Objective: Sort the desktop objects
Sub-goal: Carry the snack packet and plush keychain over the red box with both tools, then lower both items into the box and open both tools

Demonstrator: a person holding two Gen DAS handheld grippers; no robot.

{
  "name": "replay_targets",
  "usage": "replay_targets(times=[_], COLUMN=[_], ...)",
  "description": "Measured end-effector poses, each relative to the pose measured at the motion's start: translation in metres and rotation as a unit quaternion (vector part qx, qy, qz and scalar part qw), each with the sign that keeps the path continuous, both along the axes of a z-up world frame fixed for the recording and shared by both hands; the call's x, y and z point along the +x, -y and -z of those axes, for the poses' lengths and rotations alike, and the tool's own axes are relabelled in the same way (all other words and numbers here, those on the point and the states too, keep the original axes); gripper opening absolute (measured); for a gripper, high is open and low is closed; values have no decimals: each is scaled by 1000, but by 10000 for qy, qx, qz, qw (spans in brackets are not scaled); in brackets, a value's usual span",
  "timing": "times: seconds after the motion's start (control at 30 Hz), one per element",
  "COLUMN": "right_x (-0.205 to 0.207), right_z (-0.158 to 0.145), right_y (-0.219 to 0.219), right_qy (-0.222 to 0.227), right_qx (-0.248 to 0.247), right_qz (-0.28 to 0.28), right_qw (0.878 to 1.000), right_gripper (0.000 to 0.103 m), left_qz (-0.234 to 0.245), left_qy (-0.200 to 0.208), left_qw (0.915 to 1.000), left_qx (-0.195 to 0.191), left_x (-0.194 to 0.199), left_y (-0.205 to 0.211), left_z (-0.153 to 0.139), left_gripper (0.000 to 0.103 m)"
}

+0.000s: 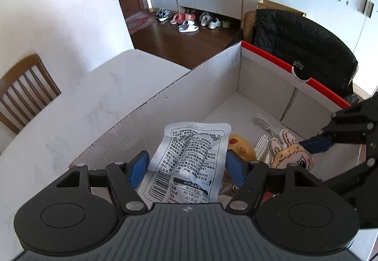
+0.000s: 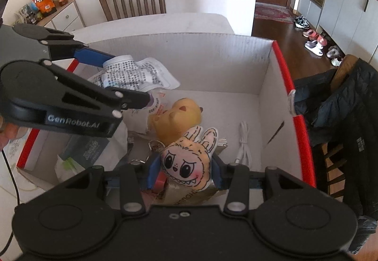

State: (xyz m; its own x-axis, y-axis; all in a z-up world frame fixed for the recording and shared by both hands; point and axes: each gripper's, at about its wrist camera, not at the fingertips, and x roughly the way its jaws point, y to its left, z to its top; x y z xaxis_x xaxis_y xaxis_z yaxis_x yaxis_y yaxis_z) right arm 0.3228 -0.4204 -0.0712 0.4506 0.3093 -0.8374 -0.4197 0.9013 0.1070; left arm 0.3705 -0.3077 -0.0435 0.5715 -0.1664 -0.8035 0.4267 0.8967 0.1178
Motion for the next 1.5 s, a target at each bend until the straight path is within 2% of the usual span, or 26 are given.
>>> replay_targets(times=[0.37, 0.53, 0.63, 0.7, 0.73, 1.03, 1.5], right_x=[3, 4, 5, 4, 4, -1, -18], right_z=[4, 4, 2, 1, 1, -7, -32], right_y=[0, 3, 3, 4, 5, 17, 25], right_qy=[-93, -124, -120, -94, -83, -32, 202], right_qx=[67, 94, 109, 98, 103, 284, 617], right_qz=[12, -10, -27, -22, -20, 19, -54], right_qw=[9999, 9999, 9999, 9999, 9999, 9996, 9979], right_gripper=[44, 46, 51, 61, 62, 72, 81], left_qz=[91, 25, -16, -42, -58, -258, -435], left_qy=[-341, -459, -477, -471, -485, -525, -218], left_qw=[9994, 9989, 9988, 9988, 9986, 9968, 9950], left_qx=[70, -80, -125, -148, -191, -536, -867], left_x=[5, 6, 6, 6, 6, 1, -35], left_y=[7, 4, 2, -1, -3, -12, -25], left_z=[13, 13, 12, 12, 11, 4, -19], left_gripper=[71, 71, 75, 78, 78, 82, 89])
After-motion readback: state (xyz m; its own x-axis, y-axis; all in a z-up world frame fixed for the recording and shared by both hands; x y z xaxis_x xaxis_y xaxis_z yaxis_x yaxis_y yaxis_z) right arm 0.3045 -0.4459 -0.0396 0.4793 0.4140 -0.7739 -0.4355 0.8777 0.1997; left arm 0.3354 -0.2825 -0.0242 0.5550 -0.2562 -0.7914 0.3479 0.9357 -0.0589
